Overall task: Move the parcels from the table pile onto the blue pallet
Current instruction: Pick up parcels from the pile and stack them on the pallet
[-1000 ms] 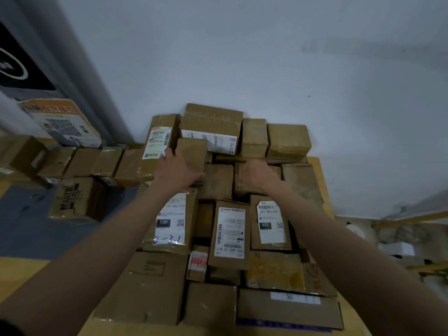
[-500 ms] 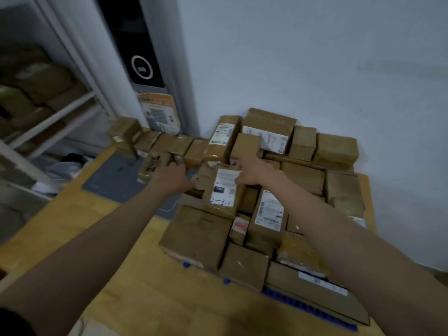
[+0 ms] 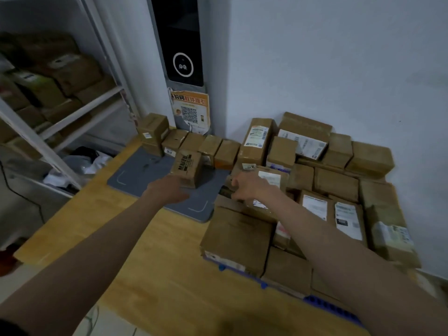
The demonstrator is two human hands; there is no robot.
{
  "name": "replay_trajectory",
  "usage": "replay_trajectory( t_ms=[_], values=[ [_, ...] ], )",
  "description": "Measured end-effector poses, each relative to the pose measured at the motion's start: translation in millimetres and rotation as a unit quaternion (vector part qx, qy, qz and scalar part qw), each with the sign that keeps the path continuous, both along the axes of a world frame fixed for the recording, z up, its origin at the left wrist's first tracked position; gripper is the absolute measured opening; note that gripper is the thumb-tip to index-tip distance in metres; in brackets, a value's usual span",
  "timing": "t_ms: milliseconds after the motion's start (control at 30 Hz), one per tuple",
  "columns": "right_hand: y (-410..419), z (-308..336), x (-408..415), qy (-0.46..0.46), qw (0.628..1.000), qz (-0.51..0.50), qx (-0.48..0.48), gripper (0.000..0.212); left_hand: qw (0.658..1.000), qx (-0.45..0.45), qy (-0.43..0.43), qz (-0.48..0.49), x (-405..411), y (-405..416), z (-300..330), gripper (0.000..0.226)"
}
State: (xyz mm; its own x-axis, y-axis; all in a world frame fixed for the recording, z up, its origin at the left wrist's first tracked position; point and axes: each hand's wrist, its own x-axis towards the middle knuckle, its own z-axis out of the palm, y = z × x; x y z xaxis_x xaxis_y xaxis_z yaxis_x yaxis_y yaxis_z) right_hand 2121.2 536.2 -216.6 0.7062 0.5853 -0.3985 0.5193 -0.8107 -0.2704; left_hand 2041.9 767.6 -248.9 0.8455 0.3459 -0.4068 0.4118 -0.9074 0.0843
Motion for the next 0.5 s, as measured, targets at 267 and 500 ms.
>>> replay_trajectory(
  t_ms=[267,500],
  values=[
    [86.1,-34.3,-9.8,0.038,0.998,-0.049,0.003,0.040,0.999,-0.024,0.019,-0.038,10.1,102.9,-39.4,0.061],
    [132.0,-71.3,-0.4,0.122,0.986,-0.114,0.015,0.046,0.992,-0.118,0.043,-0.010,28.6,153.4,-83.6,0.077]
  ],
)
